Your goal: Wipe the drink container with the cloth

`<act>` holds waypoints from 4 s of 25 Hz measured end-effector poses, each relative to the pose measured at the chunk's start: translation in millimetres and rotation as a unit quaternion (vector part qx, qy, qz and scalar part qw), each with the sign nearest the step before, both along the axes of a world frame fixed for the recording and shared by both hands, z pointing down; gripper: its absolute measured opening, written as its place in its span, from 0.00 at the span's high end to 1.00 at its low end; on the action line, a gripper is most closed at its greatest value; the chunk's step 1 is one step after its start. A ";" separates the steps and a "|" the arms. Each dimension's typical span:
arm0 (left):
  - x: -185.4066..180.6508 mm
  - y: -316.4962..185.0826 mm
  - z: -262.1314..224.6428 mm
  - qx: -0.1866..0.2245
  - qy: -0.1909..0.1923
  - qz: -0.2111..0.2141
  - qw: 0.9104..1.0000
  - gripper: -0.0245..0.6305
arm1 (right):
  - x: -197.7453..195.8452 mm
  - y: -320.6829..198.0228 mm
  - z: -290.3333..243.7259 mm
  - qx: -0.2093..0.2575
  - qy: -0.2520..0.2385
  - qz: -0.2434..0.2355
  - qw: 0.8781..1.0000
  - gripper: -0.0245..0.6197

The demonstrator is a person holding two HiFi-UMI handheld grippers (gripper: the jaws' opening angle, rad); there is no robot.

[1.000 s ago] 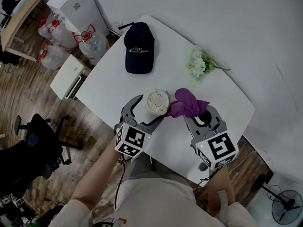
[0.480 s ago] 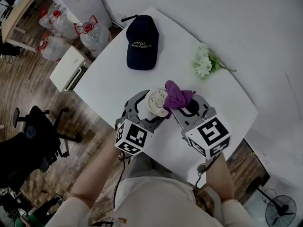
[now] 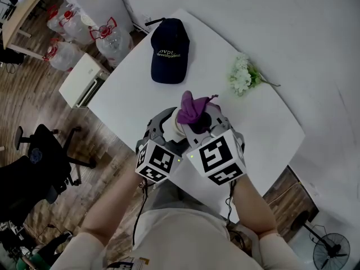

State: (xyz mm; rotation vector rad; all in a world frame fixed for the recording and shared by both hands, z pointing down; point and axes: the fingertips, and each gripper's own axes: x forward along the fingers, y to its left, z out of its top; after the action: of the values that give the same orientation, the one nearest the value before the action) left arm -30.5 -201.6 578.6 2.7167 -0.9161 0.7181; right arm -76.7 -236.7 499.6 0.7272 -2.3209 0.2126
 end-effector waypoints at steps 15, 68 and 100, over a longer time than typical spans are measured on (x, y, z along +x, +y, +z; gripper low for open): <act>2.3 1.0 6.0 -0.018 -0.003 0.005 1.000 0.35 | 22.9 58.3 -2.0 -0.022 0.036 -0.028 0.999 0.86; 6.9 -0.3 6.0 -0.057 0.024 0.029 0.998 0.35 | 19.8 65.4 -1.6 -0.017 0.041 0.021 0.999 0.87; 4.7 1.5 9.4 -0.062 0.009 0.043 0.997 0.35 | -8.0 54.0 -3.7 -0.006 -0.007 0.019 1.000 0.87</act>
State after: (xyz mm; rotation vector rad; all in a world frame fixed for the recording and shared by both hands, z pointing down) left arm -25.8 -200.2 588.0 2.6614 -0.7288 0.7384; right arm -84.7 -182.7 495.9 0.7662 -2.3187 0.2481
